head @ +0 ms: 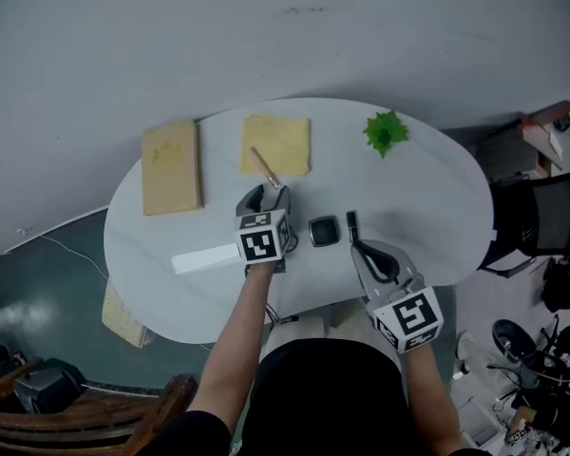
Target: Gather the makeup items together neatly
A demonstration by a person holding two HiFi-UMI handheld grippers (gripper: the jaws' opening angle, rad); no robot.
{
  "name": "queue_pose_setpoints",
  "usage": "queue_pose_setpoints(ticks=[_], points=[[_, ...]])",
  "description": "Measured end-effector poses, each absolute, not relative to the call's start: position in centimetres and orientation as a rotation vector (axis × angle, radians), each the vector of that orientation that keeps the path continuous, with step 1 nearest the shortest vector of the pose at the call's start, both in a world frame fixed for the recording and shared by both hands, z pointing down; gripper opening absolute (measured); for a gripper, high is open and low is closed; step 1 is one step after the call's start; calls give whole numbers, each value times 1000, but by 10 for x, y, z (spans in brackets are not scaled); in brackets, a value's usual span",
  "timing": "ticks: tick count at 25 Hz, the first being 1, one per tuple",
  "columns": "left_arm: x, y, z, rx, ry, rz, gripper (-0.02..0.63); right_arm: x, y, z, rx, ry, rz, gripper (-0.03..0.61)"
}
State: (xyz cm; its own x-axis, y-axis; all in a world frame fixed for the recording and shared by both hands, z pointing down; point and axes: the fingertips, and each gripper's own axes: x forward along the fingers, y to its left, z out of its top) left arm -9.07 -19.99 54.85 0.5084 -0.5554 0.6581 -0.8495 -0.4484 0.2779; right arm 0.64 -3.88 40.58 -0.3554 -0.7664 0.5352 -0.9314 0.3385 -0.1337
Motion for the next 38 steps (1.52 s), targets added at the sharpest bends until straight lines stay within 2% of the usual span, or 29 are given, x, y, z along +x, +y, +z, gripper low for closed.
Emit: queue_pose_setpoints(ticks=[15,22,38], points=[[-82,-213,581,2032,-1133,691,173,15,-28,417,1556,-2156,699,10],[-89,-214,588,1986,-1162,718,117,17,-29,416,1566,-2141,703,9],[-99,-213,589,1922,-1163,672,69,14,-27,418,1558,-2145,714,9]])
